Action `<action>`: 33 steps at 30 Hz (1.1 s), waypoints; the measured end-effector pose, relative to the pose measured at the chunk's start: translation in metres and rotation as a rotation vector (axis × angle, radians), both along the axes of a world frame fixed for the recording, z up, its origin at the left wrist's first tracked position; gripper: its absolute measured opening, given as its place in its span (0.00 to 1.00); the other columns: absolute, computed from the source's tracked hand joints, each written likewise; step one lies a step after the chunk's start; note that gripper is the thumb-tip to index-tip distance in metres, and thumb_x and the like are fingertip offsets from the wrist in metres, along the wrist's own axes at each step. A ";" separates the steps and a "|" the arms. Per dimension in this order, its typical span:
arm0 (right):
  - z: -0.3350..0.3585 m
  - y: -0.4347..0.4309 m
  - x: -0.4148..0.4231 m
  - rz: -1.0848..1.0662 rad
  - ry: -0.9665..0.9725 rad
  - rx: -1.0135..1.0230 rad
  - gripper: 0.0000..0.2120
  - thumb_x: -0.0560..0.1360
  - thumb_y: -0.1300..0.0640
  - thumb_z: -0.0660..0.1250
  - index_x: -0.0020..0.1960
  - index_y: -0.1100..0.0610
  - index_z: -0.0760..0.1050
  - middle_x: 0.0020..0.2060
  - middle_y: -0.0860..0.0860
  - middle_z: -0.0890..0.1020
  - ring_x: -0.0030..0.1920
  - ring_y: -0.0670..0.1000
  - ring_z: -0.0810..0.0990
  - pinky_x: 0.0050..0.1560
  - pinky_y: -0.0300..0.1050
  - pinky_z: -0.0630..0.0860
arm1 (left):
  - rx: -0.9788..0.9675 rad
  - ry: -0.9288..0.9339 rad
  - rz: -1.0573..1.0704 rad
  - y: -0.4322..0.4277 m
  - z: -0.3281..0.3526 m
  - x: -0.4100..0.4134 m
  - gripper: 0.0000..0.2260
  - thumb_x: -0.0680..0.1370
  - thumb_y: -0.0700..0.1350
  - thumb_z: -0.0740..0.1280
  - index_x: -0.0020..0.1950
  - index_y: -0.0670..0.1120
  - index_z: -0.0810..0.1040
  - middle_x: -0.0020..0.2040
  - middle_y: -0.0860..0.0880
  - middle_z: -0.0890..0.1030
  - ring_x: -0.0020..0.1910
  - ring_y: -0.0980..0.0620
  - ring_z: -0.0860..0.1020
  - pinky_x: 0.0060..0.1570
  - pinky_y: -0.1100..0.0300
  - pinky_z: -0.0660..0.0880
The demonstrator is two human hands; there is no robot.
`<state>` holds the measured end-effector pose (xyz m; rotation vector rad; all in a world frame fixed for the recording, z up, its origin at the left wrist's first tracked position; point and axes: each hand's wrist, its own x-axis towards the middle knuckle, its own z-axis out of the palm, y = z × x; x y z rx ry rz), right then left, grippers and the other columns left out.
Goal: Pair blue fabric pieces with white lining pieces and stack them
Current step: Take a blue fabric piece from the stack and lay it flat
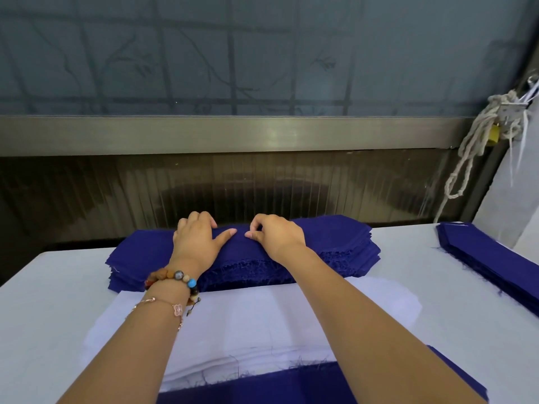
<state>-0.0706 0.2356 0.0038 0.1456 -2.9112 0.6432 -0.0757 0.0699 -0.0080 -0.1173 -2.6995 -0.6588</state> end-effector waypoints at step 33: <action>0.013 0.041 0.017 -0.083 -0.011 -0.047 0.15 0.80 0.54 0.63 0.65 0.56 0.70 0.54 0.55 0.80 0.53 0.55 0.79 0.52 0.48 0.76 | -0.471 0.001 0.005 -0.053 0.033 0.016 0.07 0.81 0.56 0.59 0.54 0.57 0.74 0.52 0.56 0.76 0.60 0.50 0.70 0.64 0.45 0.58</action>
